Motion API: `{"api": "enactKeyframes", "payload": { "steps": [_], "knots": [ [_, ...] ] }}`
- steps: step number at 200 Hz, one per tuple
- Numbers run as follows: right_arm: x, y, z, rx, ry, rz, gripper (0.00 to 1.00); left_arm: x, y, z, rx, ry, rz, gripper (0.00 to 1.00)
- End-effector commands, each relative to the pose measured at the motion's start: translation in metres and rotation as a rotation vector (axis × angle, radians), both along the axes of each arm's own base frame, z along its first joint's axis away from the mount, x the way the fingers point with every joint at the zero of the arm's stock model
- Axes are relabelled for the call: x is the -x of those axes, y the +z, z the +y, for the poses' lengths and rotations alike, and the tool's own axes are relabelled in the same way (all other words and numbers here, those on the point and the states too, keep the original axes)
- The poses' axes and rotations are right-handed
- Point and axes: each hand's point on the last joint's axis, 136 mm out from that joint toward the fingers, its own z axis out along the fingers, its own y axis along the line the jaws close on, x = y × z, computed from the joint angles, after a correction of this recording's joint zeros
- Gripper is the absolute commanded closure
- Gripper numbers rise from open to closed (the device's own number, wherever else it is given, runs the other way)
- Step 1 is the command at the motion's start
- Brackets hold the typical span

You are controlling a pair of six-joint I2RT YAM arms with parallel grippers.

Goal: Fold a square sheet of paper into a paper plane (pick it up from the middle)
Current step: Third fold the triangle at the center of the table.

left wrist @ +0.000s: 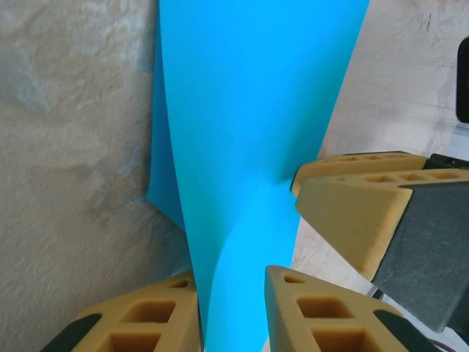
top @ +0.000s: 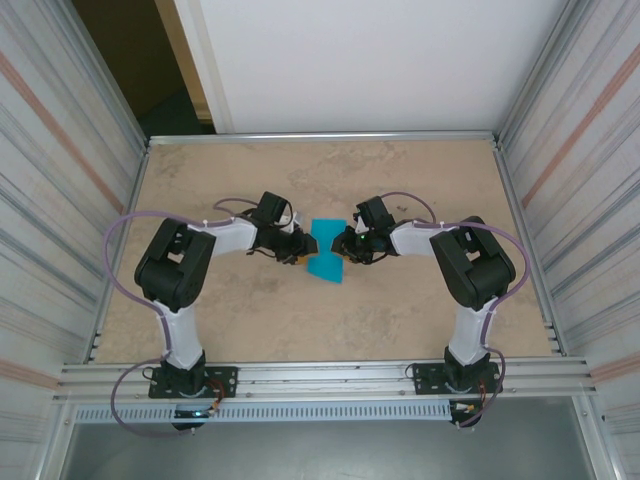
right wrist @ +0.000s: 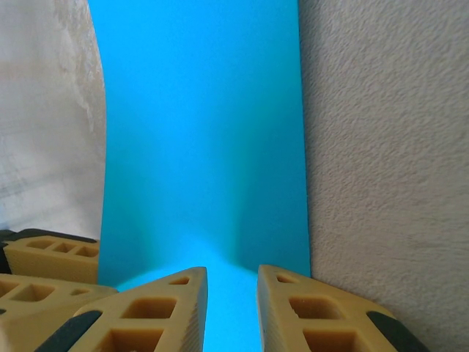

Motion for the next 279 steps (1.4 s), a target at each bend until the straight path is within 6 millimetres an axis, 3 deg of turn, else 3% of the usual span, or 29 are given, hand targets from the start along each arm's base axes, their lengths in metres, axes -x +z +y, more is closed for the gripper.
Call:
{"api": "enactKeyframes", "payload": {
  "steps": [1,81,119,171,215,279],
  "knots": [
    [0.017,-0.033,-0.021,0.096,-0.035,0.095,0.76,-0.007,-0.002,0.003,-0.020,0.009,-0.001,0.74],
    [0.015,-0.027,-0.021,0.077,-0.025,0.071,0.76,-0.008,-0.008,0.005,-0.026,0.020,0.044,0.83],
    [0.006,-0.006,-0.021,0.060,-0.016,0.023,0.73,-0.009,-0.002,0.006,-0.027,0.033,0.035,0.94],
    [-0.010,0.049,-0.028,0.106,0.053,-0.213,0.56,-0.011,0.011,0.009,-0.028,0.073,0.020,1.00],
    [0.000,0.080,-0.027,0.203,0.160,-0.459,0.33,-0.015,0.024,0.011,-0.011,0.144,0.009,1.00],
    [0.027,0.089,0.006,0.404,0.335,-0.832,0.24,-0.018,0.031,0.012,0.039,0.227,0.038,0.99]
  ]
}}
